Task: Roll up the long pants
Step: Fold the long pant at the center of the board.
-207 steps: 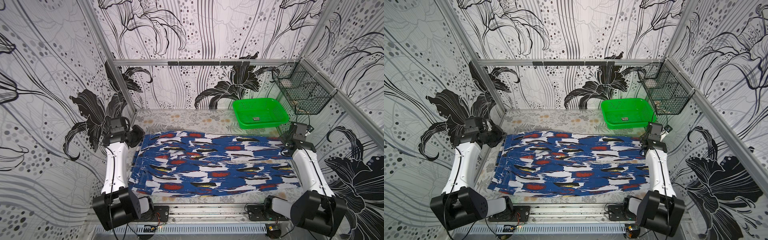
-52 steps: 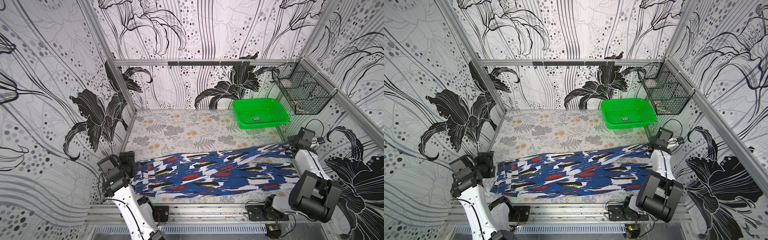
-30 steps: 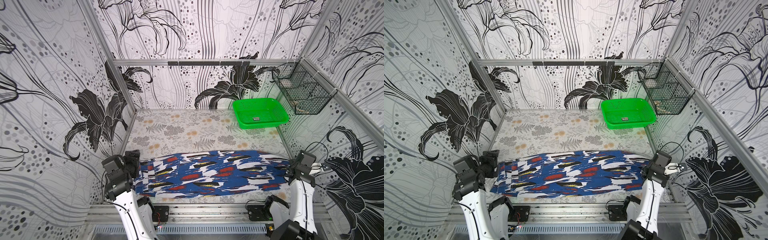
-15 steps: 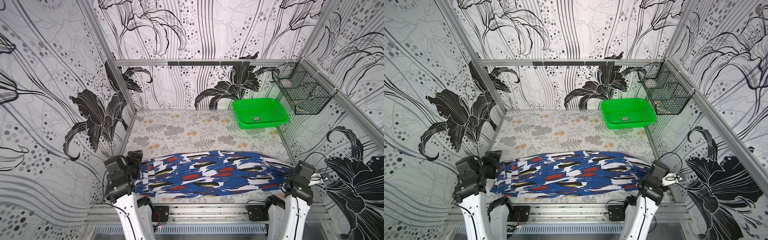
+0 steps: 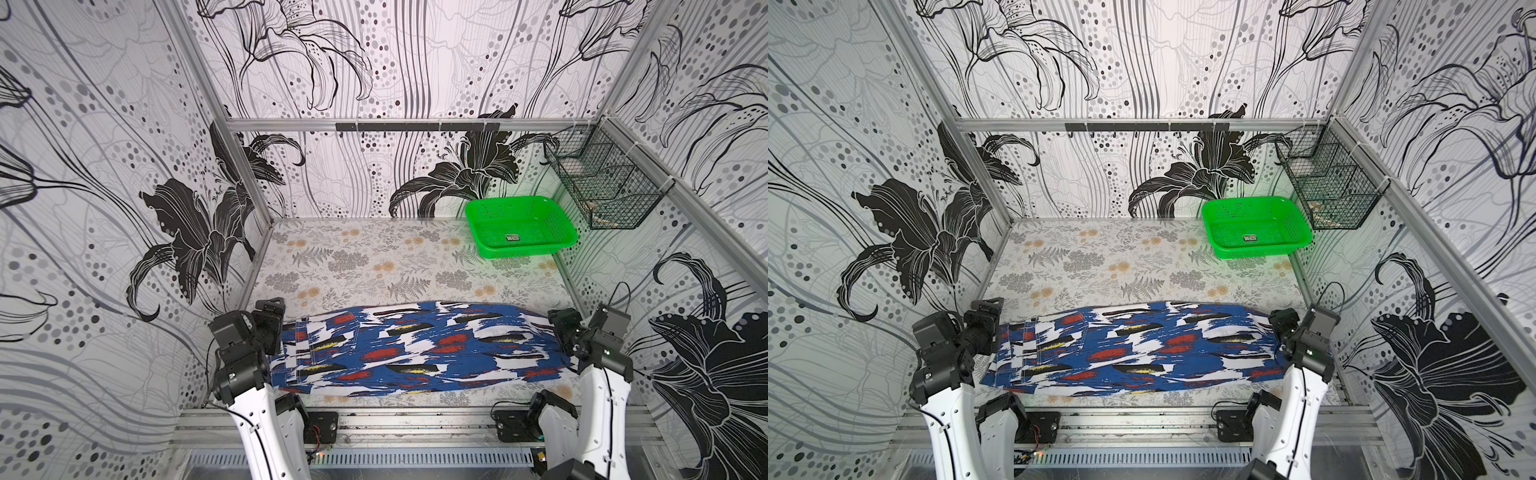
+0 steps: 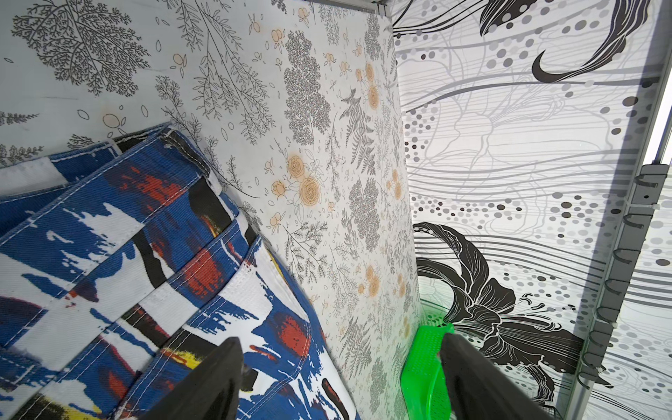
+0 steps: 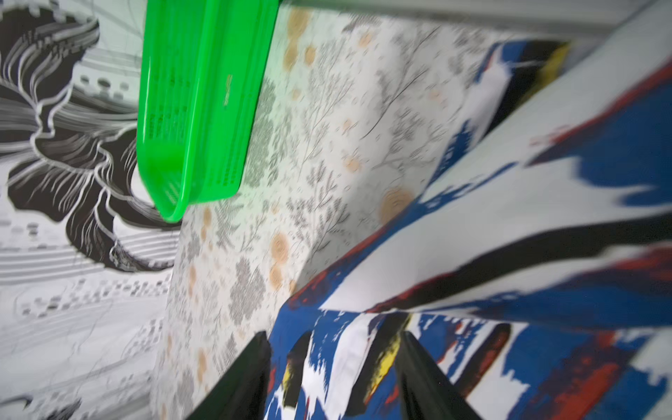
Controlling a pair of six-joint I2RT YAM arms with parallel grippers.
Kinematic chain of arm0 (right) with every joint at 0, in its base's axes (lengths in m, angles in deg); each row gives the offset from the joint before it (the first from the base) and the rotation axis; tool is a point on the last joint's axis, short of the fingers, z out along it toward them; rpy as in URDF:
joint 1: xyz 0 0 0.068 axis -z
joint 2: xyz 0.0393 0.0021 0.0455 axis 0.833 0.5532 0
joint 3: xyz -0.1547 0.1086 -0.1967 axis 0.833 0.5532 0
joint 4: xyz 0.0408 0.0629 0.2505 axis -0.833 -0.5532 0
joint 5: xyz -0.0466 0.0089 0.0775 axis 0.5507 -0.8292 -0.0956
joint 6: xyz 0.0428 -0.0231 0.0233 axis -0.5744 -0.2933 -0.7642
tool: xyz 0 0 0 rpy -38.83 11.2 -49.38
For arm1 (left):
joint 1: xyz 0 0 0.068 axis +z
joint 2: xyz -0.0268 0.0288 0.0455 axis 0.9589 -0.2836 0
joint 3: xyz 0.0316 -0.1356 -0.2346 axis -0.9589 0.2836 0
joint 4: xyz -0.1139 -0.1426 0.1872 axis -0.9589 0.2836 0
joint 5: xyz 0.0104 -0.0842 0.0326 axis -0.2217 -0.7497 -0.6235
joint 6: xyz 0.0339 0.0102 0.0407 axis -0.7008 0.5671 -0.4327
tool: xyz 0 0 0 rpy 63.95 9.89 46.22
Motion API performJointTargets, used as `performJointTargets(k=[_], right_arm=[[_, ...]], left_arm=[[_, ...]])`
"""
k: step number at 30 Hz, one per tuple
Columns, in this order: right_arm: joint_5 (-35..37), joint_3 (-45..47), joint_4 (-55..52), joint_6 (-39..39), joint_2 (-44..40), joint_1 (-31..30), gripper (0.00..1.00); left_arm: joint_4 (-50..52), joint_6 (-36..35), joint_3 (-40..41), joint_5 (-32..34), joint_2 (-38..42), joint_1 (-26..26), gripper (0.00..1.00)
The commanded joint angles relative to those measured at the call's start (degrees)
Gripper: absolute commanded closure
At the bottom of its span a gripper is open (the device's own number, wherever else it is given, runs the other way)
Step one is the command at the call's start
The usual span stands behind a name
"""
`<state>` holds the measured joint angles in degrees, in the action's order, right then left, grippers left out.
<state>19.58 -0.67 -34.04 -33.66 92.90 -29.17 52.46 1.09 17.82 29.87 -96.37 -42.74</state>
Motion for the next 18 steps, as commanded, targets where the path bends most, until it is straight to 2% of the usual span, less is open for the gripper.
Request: performJointTargets(k=[1, 3, 5, 9, 11, 16, 18], right_arm=[[-6.7, -6.3, -1.0, 7.7, 8.8, -8.3, 0.4], [-5.0, -8.2, -2.8, 9.2, 12.5, -13.8, 0.4], [-3.4, -7.1, -2.2, 8.7, 11.8, -17.1, 0.39], [-6.2, -4.7, -2.9, 10.1, 12.6, -21.3, 0.43], [-7.5, -2.7, -2.3, 10.2, 14.1, -25.4, 0.46], [-3.2, 2.7, 4.2, 4.0, 16.8, -43.7, 0.46], [-1.9, 5.2, 8.7, 0.1, 18.9, -48.3, 0.46]], left_arm=[[-4.2, -0.4, 1.2, -2.3, -1.1, -0.2, 0.12], [-4.4, -0.7, 1.5, -2.5, -2.0, -0.2, 0.12], [-4.7, -0.9, 1.8, -2.7, -2.3, -0.2, 0.12], [-5.4, -2.0, 1.8, -3.7, -2.8, -0.2, 0.12], [-5.7, -2.2, 1.9, -4.0, -3.4, -0.2, 0.12], [-6.6, -2.5, 2.9, -5.2, -5.0, -0.2, 0.12], [-7.4, -2.3, 4.1, -6.4, -4.9, -0.3, 0.12]])
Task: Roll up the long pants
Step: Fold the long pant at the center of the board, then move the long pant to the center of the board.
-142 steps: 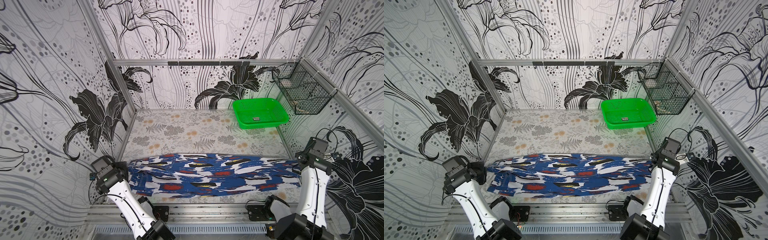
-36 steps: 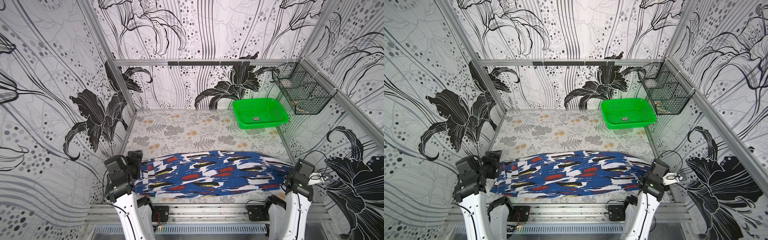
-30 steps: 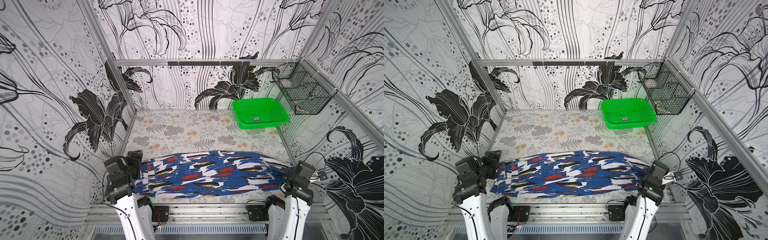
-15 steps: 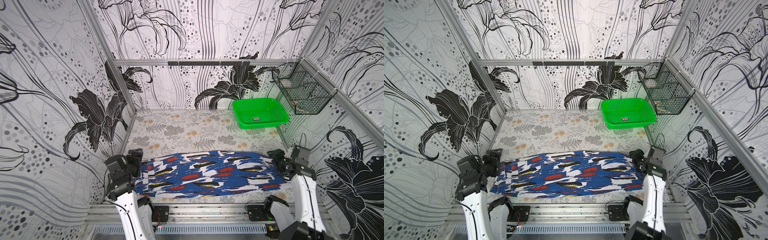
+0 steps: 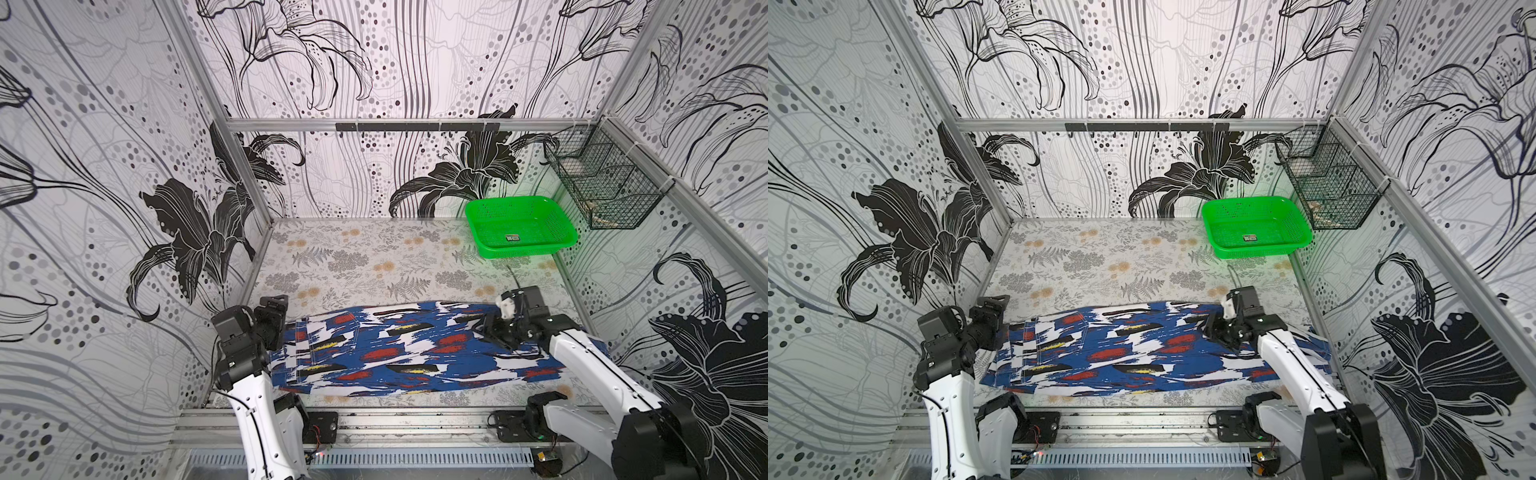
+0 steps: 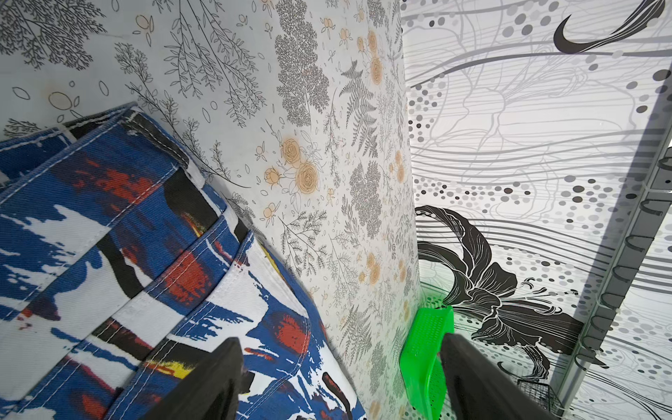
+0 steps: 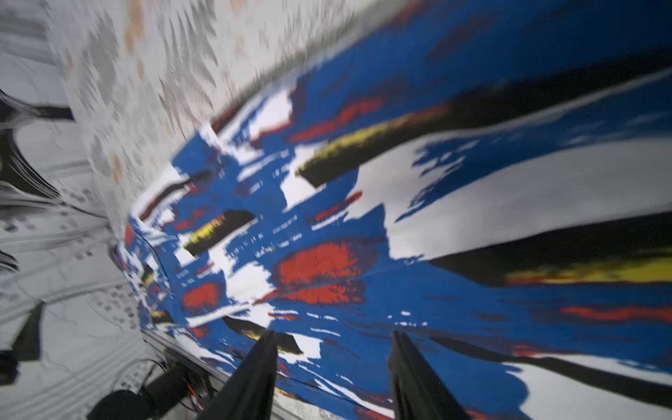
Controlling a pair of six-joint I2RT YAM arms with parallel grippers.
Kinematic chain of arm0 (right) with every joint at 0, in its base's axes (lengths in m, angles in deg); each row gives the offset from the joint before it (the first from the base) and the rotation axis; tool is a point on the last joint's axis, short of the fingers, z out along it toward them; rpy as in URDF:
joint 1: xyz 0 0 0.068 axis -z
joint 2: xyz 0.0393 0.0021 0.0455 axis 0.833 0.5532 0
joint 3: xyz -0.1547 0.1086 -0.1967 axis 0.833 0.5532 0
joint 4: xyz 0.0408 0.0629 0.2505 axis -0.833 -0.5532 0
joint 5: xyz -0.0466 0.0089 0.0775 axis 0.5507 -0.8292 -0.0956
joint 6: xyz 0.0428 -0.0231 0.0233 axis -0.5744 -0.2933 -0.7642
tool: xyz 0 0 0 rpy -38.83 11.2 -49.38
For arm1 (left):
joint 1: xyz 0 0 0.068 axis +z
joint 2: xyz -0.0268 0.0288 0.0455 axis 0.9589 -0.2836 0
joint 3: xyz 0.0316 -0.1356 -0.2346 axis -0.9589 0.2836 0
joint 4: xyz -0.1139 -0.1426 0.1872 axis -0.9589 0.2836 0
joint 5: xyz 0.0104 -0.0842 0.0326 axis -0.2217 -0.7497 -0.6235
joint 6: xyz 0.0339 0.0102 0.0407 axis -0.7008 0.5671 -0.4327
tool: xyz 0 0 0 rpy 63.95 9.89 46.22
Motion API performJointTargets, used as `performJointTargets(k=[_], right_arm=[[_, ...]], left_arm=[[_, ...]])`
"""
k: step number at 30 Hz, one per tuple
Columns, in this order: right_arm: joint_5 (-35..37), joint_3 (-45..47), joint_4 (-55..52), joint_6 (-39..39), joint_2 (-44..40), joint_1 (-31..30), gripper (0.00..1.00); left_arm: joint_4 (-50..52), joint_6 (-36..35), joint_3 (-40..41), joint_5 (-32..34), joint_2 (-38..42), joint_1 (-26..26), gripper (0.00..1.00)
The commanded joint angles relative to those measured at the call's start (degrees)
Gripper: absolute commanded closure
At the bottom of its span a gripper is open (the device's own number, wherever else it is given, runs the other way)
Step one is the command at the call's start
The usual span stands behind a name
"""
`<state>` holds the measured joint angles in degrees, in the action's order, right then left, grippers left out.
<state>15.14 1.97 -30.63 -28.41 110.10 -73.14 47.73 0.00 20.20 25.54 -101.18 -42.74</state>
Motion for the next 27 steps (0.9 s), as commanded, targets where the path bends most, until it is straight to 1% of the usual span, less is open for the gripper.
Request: performJointTargets(k=[1, 4, 7, 10, 13, 15, 16, 17, 18, 19, 20, 21, 22, 23, 24, 27], right_arm=[[3.4, 3.6, 7.6, -6.8, 2.4, -6.3, 0.46], [6.6, 5.9, 12.7, -9.9, 3.2, -9.5, 0.46], [6.8, 7.4, 17.3, -11.6, 4.9, -9.7, 0.46], [8.0, 6.3, 18.3, -11.2, 8.0, -9.7, 0.46], [8.5, 4.6, 19.1, -11.3, 9.7, -10.0, 0.47], [11.6, 2.5, 16.2, -10.2, 7.5, -10.1, 0.51], [14.8, 1.1, 13.2, -9.4, 5.9, -10.2, 0.54], [20.0, -0.7, 8.8, -7.8, 3.9, -10.2, 0.61], [25.7, -2.9, 4.0, -6.3, 2.1, -10.2, 0.77], [30.2, -4.8, 0.3, -5.0, 1.2, -10.2, 0.89], [34.4, -6.9, -3.3, -3.5, 0.7, -10.0, 0.98], [38.0, -8.9, -6.1, -1.8, 0.8, -9.0, 1.0], [40.0, -10.5, -7.9, -0.3, 1.2, -8.1, 1.0], [40.9, -12.0, -9.6, 1.0, 2.0, -6.8, 1.0], [40.2, -13.2, -10.6, 2.3, 2.8, -5.2, 1.0], [36.8, -13.7, -10.7, 3.7, 3.7, -2.3, 1.0]], left_arm=[[-3.3, -1.0, 2.5, -3.1, 0.0, -0.3, 0.12], [-4.8, -0.6, 4.5, -7.5, 0.3, -0.3, 0.13], [-5.3, -1.2, 5.0, -12.0, 1.5, -0.4, 0.15], [-5.2, -1.6, 5.0, -13.0, 2.0, -3.4, 0.15], [-8.2, 0.7, 6.6, -14.1, 2.0, -6.0, 0.16], [-11.4, 3.0, 7.5, -14.9, 1.6, -8.2, 0.26], [-12.5, 3.5, 7.7, -14.8, 1.2, -9.6, 0.35], [-13.2, 3.4, 7.6, -14.4, 0.0, -11.7, 0.56], [-12.4, 2.1, 6.6, -12.9, -2.1, -14.2, 0.69], [-10.4, 0.8, 5.5, -10.7, -4.0, -16.6, 0.76], [-8.6, -0.8, 4.3, -8.6, -7.0, -19.3, 0.84], [-8.1, -1.7, 3.5, -6.8, -9.7, -22.0, 0.91], [-7.6, -2.3, 2.8, -5.6, -12.5, -24.0, 0.99], [-6.8, -2.6, 1.8, -4.0, -15.4, -26.1, 1.0], [-6.4, -2.8, 0.7, -2.7, -17.8, -28.1, 1.0], [-6.4, -3.1, -1.6, 1.0, -21.0, -32.6, 1.0]])
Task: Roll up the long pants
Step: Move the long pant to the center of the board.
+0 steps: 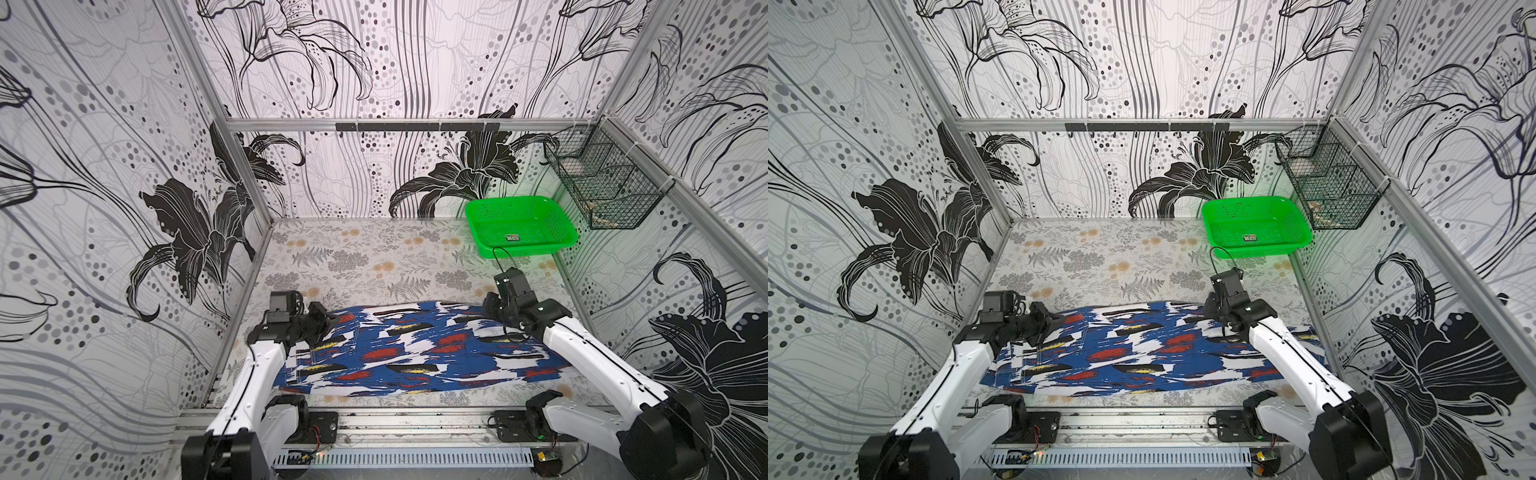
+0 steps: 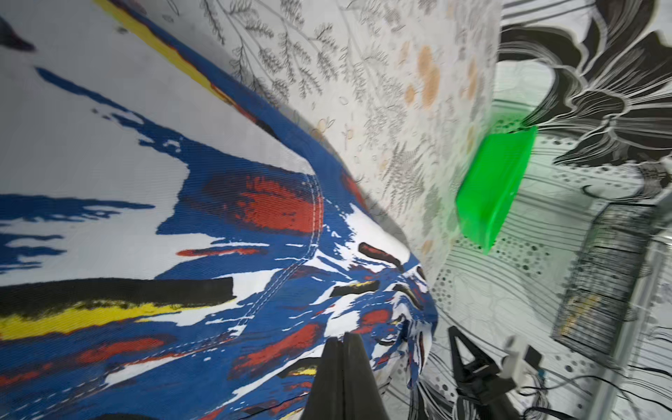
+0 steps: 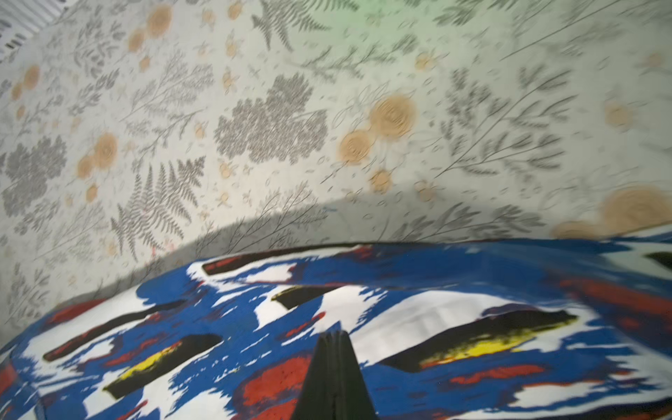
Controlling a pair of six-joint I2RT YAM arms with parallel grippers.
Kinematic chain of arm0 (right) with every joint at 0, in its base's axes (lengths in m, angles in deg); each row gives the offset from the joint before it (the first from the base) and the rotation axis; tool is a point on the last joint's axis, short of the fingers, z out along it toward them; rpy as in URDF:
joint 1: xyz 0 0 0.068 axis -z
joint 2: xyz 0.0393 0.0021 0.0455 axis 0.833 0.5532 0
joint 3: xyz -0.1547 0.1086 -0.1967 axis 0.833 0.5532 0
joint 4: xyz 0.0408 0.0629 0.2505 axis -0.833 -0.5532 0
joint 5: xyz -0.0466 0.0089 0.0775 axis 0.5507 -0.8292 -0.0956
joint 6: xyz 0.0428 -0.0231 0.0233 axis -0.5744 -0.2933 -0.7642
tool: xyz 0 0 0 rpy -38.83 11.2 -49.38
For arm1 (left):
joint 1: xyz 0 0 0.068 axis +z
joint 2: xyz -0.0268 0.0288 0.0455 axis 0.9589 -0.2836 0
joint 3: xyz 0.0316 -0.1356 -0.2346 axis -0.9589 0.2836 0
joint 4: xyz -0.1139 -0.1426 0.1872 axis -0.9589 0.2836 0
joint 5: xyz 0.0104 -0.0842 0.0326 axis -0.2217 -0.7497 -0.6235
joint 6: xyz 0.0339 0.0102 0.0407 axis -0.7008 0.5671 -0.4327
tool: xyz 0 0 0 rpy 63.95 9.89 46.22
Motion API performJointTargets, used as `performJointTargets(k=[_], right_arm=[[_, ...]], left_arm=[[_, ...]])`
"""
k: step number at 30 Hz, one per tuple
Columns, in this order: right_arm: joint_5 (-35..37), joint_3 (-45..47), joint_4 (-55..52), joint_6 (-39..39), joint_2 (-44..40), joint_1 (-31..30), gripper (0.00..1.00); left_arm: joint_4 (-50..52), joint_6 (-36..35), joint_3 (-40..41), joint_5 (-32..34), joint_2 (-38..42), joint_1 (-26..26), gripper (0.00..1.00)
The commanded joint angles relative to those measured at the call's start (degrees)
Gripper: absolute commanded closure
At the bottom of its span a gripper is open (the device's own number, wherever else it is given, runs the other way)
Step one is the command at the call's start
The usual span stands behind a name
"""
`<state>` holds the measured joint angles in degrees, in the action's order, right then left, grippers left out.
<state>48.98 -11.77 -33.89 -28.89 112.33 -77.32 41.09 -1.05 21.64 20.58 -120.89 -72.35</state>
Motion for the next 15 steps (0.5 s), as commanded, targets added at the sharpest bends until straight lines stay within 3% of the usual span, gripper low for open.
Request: performJointTargets(k=[1, 8, 15], right_arm=[[1.4, 0.4, -7.1, 4.6, 2.1, 2.7, 1.0], [-5.4, 4.2, -2.7, 6.5, 10.5, 5.8, 1.0], [-6.9, 5.7, 1.6, 5.7, 14.2, 5.8, 1.0]], left_arm=[[0.8, -2.1, -3.6, 7.2, -1.8, -3.8, 1.0], [4.1, -4.0, -6.5, 11.3, -6.7, -5.7, 1.0], [6.0, -5.0, -6.8, 14.4, -10.7, -6.2, 1.0]])
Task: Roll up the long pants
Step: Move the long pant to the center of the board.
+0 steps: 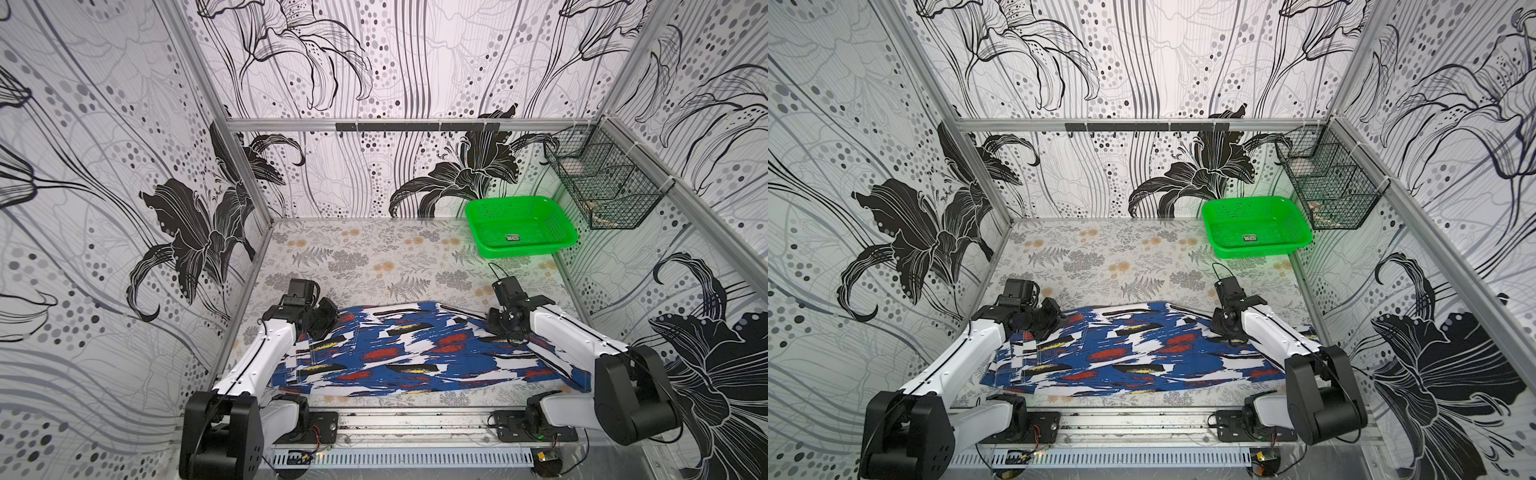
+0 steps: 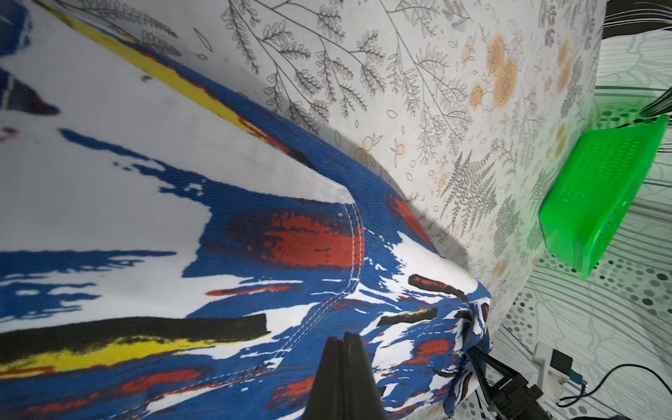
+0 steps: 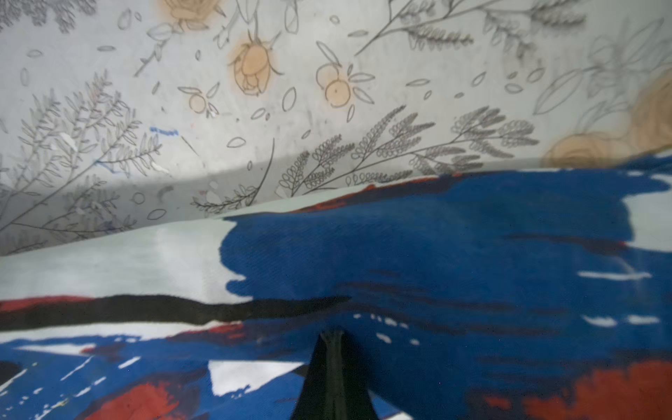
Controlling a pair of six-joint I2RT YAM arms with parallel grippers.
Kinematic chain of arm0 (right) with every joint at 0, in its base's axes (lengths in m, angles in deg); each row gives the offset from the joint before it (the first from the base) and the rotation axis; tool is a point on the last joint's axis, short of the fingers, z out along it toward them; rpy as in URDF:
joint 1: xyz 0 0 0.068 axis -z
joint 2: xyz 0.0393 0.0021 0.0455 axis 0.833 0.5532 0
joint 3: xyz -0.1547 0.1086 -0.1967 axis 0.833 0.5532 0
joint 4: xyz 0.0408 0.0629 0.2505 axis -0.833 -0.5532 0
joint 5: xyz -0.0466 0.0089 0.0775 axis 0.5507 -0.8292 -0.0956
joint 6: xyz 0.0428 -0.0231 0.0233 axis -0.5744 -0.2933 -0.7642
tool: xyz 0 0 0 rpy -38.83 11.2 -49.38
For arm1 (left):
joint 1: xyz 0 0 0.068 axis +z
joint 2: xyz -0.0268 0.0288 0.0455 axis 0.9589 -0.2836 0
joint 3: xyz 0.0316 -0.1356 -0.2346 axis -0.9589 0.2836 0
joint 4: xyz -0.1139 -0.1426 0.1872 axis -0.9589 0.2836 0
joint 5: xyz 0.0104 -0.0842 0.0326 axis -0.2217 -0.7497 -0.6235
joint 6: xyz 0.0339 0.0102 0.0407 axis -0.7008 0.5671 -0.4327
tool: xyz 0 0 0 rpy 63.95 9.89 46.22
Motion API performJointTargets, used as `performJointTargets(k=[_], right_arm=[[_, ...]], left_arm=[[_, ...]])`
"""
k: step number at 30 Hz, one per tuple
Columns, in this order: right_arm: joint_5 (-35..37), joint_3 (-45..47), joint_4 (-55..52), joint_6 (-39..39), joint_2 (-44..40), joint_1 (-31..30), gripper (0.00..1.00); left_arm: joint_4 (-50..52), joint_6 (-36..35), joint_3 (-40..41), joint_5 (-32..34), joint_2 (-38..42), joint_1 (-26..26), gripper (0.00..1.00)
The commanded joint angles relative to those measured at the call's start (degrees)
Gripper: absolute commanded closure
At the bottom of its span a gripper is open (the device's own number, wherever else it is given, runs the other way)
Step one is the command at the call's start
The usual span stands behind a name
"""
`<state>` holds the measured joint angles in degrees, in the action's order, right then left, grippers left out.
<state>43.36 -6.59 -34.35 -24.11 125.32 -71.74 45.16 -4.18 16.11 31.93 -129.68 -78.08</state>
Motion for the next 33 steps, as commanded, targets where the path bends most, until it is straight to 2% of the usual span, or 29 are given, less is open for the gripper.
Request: performJointTargets(k=[1, 8, 16, 19, 29, 33], right_arm=[[-1.5, 0.6, 2.3, 0.9, 1.9, 0.2, 1.0], [-2.6, -1.2, 2.1, -0.9, 6.5, 0.2, 1.0], [-4.0, -5.1, 0.9, -3.7, 8.9, 0.1, 1.0], [-4.7, -7.8, 0.5, -4.2, 11.9, 0.1, 1.0], [-8.8, -14.2, 3.0, -5.1, 23.1, 0.1, 1.0], [-7.6, -18.0, 2.6, -5.0, 25.9, 0.1, 1.0]], left_arm=[[2.3, -2.0, -1.5, 3.2, -3.0, -0.7, 1.0], [4.9, -1.3, -3.8, 6.1, -11.2, -2.3, 1.0], [8.4, 3.0, -9.8, 8.1, -20.8, -3.4, 1.0], [9.7, 3.9, -12.9, 9.1, -23.9, -3.7, 1.0], [16.7, 2.0, -25.5, 17.9, -34.1, -5.3, 1.0], [17.2, 1.5, -30.0, 20.5, -38.2, -5.1, 1.0]])
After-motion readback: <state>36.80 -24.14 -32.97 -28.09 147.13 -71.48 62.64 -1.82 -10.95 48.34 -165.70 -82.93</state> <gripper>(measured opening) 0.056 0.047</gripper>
